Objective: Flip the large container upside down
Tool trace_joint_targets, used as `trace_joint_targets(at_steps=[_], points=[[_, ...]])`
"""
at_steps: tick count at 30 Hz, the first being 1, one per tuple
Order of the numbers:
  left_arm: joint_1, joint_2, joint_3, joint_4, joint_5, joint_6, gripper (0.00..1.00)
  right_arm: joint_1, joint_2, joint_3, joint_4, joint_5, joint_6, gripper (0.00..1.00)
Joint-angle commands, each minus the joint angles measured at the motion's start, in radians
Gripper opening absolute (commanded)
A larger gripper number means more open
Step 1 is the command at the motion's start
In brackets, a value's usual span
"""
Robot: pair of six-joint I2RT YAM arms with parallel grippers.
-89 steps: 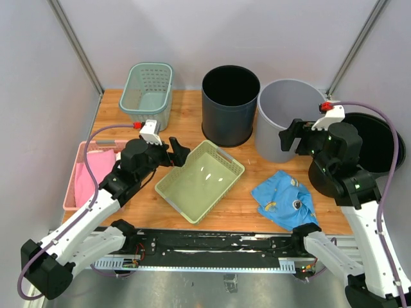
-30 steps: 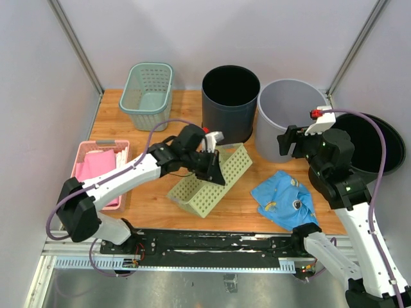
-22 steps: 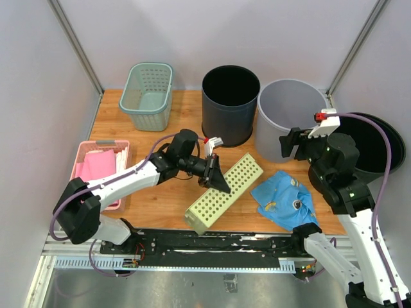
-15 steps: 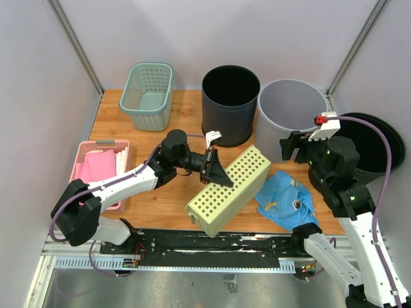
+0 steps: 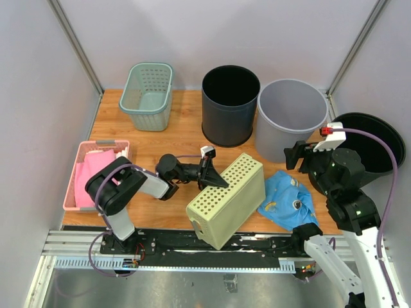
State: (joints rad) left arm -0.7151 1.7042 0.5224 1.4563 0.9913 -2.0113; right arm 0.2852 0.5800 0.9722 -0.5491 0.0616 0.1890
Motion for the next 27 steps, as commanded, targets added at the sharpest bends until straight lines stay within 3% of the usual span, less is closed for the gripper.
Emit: trace_joint_targets(at_steps=[1, 4, 7, 10, 13, 15, 19, 27], points=[[0.030, 0.053, -0.020, 0.335, -0.004, -0.115, 0.00, -0.014, 0.008, -0.017, -0.016, -0.004, 0.021, 0.74], [0.075, 0.093, -0.041, 0.333, 0.010, -0.070, 0.02, -0.014, 0.015, -0.019, -0.017, -0.027, 0.029, 0.74], [0.136, 0.153, -0.065, 0.334, 0.056, -0.013, 0.18, -0.013, 0.018, -0.026, -0.017, -0.042, 0.037, 0.74], [0.201, 0.229, -0.068, 0.335, 0.129, 0.071, 0.44, -0.013, 0.018, -0.035, -0.023, -0.051, 0.044, 0.75], [0.266, 0.284, -0.091, 0.335, 0.134, 0.153, 0.81, -0.014, 0.020, -0.040, -0.039, -0.065, 0.028, 0.76], [0.307, 0.309, -0.103, 0.337, 0.125, 0.188, 0.97, -0.014, 0.027, -0.026, -0.067, -0.049, -0.015, 0.78], [0.341, 0.334, -0.120, 0.335, 0.091, 0.225, 0.99, -0.013, 0.044, 0.014, -0.136, -0.040, -0.088, 0.81], [0.353, 0.374, -0.121, 0.326, 0.006, 0.263, 0.99, -0.013, 0.066, -0.025, -0.178, -0.273, -0.120, 0.82]])
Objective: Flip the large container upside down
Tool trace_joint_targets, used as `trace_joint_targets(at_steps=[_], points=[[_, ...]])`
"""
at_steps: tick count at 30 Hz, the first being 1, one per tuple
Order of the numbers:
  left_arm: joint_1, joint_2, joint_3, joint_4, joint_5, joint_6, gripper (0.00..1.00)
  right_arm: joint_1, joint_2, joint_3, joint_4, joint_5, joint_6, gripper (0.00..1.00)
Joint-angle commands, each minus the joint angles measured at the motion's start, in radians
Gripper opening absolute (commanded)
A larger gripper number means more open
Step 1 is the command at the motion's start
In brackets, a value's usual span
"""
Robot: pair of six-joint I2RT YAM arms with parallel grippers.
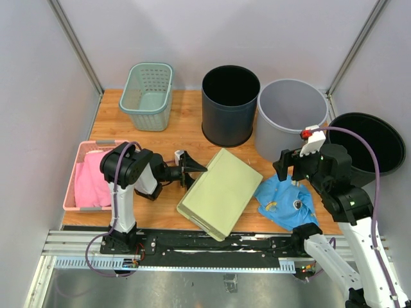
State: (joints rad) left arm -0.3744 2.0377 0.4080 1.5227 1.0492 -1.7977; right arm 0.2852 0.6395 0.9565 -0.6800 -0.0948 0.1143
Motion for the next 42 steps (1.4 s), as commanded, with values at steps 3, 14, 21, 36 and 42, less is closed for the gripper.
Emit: trace_joint_targets(at_steps=[3, 14, 21, 36, 42], points=[[0.011, 0.026, -0.003, 0.163, -0.070, 0.127, 0.99, -0.014, 0.009, -0.013, -0.058, -0.121, -0.054, 0.83], [0.006, -0.341, 0.219, -1.073, -0.282, 0.881, 0.99, -0.012, 0.035, -0.040, -0.040, -0.140, -0.034, 0.83], [-0.026, -0.342, 0.476, -1.648, -0.555, 1.256, 0.99, -0.011, 0.073, -0.075, -0.001, -0.236, 0.020, 0.83], [-0.092, -0.544, 0.636, -1.908, -0.983, 1.359, 0.99, -0.010, 0.059, -0.160, 0.051, -0.288, 0.078, 0.84], [-0.158, -0.814, 0.603, -1.955, -1.136, 1.323, 0.99, 0.087, 0.137, -0.205, 0.222, -0.236, 0.143, 0.84]])
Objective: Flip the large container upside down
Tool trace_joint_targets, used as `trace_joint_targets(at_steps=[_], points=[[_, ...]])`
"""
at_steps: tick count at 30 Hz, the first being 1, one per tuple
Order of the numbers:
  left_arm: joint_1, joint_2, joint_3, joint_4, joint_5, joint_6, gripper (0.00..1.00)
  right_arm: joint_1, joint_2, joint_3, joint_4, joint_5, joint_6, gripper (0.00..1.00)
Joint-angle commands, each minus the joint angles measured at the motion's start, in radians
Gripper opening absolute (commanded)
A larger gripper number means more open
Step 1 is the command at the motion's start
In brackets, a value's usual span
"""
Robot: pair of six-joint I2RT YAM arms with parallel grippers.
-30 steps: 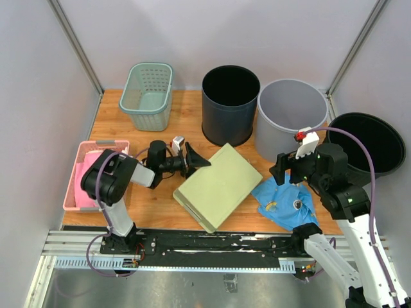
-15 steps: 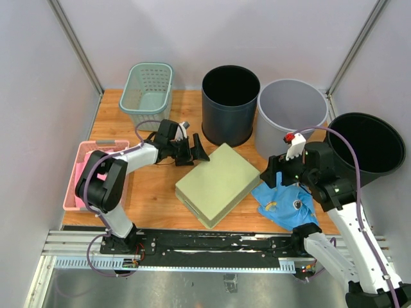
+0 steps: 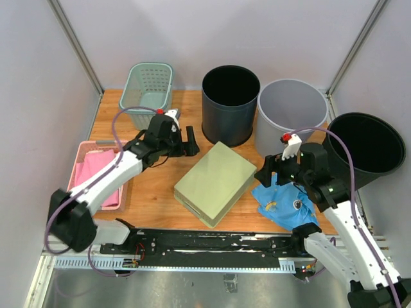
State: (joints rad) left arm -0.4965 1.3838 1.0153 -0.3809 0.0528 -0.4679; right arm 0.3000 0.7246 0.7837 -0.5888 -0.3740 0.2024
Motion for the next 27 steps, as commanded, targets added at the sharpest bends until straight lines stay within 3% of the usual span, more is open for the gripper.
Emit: trace_joint_targets(at_steps=[1, 5, 12, 18, 22, 27], points=[[-0.040, -0.191, -0.007, -0.090, -0.138, -0.011, 0.99, 0.110, 0.075, -0.035, 0.157, 0.088, 0.053, 0.84], [-0.084, -0.276, -0.029, -0.236, -0.119, -0.026, 0.99, 0.215, 0.203, -0.009, 0.257, 0.217, 0.027, 0.84], [-0.242, -0.460, -0.194, -0.258, -0.114, -0.261, 0.99, 0.234, 0.430, 0.022, 0.420, 0.383, -0.024, 0.84], [-0.383, -0.486, -0.298, -0.204, -0.155, -0.442, 0.99, 0.233, 0.567, 0.040, 0.526, 0.348, -0.027, 0.84], [-0.384, -0.486, -0.397, -0.071, -0.101, -0.473, 0.99, 0.233, 0.626, 0.034, 0.514, 0.339, -0.007, 0.84], [-0.343, -0.475, -0.471, 0.035, -0.071, -0.497, 0.99, 0.234, 0.541, -0.069, 0.512, 0.256, 0.075, 0.82]])
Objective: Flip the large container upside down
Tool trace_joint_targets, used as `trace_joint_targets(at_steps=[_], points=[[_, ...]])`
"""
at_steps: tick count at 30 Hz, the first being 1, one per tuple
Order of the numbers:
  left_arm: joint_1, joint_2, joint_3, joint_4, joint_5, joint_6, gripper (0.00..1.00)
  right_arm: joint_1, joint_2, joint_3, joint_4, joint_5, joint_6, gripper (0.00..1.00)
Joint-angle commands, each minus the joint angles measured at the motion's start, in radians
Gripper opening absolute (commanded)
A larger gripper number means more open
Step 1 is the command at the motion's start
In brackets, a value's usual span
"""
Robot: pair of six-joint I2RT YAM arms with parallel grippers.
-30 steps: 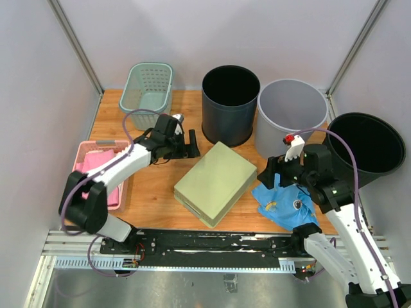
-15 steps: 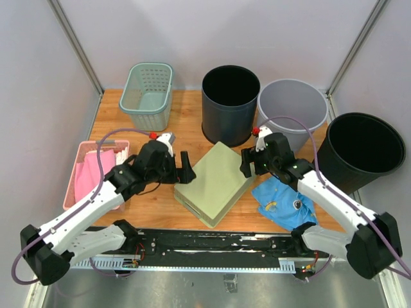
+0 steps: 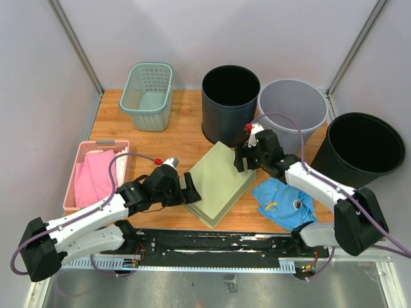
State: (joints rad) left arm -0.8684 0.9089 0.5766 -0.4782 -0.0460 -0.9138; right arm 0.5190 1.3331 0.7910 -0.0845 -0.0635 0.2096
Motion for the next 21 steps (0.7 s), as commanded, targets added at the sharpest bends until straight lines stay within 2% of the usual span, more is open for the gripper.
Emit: trace_joint_targets(at_steps=[1, 7, 15, 21], points=[[0.048, 0.001, -0.047, 0.155, 0.058, -0.051, 0.99, 0.015, -0.099, -0.107, 0.015, -0.064, 0.095, 0.82], [0.177, 0.002, -0.116, 0.273, 0.190, -0.024, 0.99, 0.018, -0.267, -0.258, 0.046, -0.178, 0.187, 0.81], [0.305, 0.014, -0.083, 0.241, 0.194, 0.065, 0.99, 0.040, -0.357, -0.312, -0.051, -0.332, 0.245, 0.79], [0.347, 0.077, -0.047, 0.260, 0.221, 0.104, 0.99, 0.129, -0.440, -0.348, -0.070, -0.345, 0.341, 0.79]])
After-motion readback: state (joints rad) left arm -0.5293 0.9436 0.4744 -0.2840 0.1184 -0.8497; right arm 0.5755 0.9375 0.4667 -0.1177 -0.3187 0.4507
